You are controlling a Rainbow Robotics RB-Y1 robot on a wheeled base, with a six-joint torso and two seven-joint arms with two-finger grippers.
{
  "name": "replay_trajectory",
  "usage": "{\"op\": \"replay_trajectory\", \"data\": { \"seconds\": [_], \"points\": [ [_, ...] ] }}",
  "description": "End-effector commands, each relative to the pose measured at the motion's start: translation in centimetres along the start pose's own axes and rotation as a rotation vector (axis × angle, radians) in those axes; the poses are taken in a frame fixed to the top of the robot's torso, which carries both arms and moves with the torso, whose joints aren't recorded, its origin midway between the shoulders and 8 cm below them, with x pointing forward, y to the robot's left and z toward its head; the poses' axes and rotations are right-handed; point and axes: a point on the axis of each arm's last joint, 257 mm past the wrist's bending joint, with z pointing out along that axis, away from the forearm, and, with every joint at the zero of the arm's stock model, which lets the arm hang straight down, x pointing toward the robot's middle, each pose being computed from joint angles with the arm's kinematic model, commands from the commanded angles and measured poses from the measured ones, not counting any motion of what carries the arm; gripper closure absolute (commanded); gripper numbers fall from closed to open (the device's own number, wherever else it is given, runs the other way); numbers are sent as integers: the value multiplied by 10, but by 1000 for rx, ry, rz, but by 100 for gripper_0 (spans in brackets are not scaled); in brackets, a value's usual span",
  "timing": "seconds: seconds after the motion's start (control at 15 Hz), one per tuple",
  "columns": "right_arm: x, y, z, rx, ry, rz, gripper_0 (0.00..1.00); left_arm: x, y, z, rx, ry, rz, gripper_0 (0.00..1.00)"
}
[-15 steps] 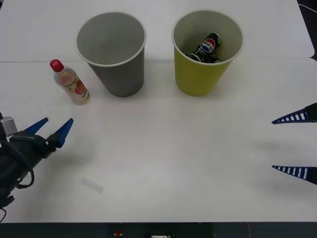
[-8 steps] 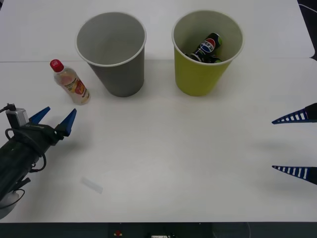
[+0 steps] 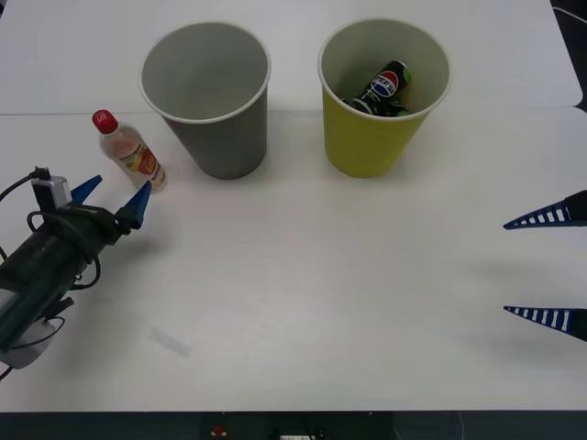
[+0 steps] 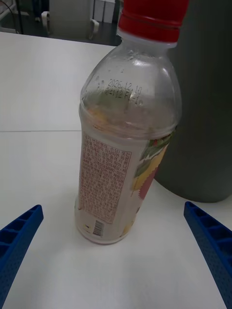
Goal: Put the can into the green bin and the plastic bottle into the gray bin
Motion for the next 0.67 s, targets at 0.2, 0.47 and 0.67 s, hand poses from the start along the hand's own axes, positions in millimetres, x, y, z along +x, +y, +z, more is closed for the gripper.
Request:
{"op": "replay_trajectory", "data": {
  "seconds": [0.2,0.47,0.67],
  "points": [
    [0,0,0,0,0,0,0,-10,1,26,1,-11,12,0],
    [0,0,0,0,0,0,0,-17,3,52,-12,-19,18,0],
    [0,0,0,0,0,0,0,-23,2,65,-14,-23,24,0]
  ]
}}
